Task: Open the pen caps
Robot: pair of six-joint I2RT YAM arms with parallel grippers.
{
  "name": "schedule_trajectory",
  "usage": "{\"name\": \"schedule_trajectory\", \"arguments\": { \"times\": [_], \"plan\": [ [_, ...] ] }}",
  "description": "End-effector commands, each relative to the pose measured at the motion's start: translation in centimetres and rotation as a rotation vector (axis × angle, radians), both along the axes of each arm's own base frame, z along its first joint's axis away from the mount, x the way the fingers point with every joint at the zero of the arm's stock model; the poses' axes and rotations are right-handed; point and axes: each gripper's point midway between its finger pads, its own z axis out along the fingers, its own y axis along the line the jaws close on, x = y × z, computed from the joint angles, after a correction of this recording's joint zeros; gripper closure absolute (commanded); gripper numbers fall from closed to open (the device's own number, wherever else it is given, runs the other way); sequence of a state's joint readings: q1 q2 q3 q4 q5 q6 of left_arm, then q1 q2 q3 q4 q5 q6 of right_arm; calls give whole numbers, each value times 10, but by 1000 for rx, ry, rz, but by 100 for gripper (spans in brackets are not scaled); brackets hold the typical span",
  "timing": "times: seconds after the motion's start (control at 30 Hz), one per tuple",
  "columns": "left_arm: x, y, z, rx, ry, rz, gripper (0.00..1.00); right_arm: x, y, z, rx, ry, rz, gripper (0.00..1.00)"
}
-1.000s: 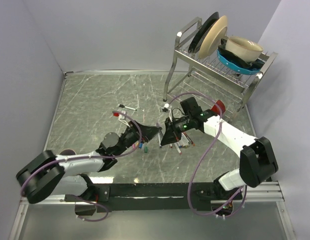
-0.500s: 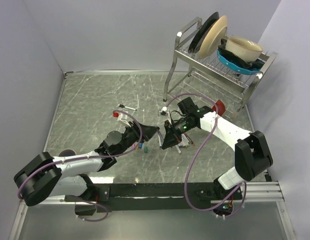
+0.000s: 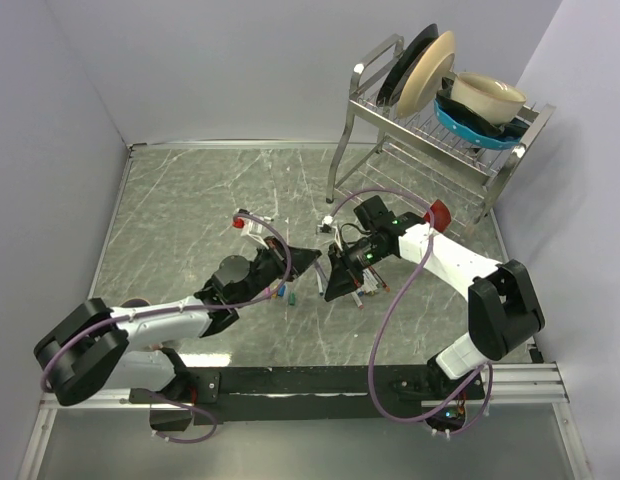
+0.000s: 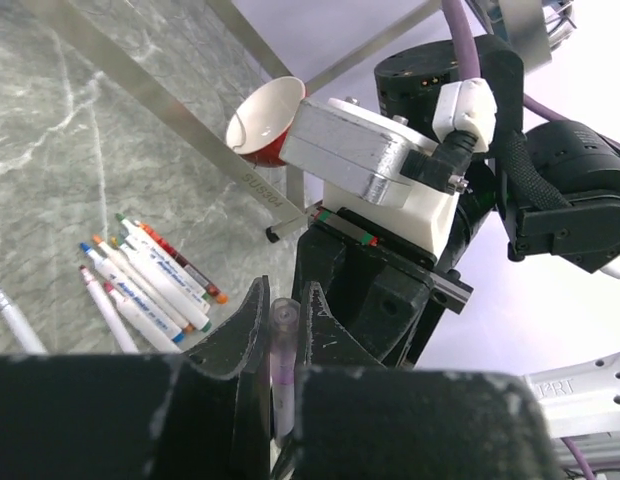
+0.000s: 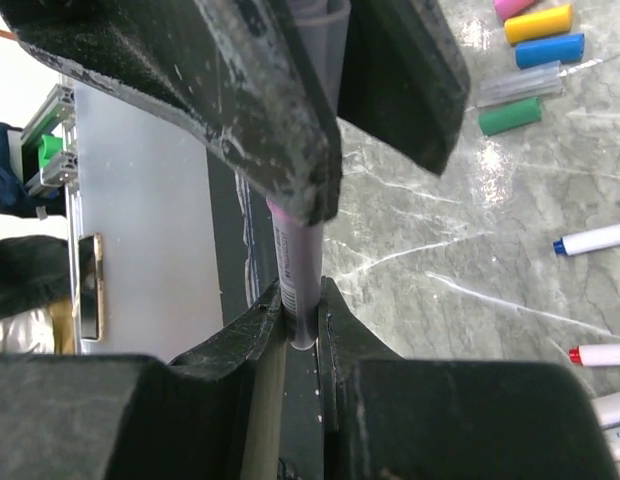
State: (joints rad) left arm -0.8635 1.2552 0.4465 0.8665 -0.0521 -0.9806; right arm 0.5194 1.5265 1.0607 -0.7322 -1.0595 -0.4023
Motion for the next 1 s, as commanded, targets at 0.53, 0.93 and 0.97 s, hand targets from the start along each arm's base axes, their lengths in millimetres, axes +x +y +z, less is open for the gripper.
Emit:
{"name": "schedule_trajectory", "arguments": {
  "times": [0.53, 0.93, 0.97],
  "plan": [
    [43, 202, -4, 102, 184, 756, 99, 31, 1, -51, -275, -156, -109, 97],
    [-4, 222, -140, 310, 584, 779, 99, 64, -23, -99, -530, -162, -318, 87],
    [-7, 223, -146, 313, 593, 780, 99, 65, -25, -103, -543, -157, -325, 87]
  ]
}}
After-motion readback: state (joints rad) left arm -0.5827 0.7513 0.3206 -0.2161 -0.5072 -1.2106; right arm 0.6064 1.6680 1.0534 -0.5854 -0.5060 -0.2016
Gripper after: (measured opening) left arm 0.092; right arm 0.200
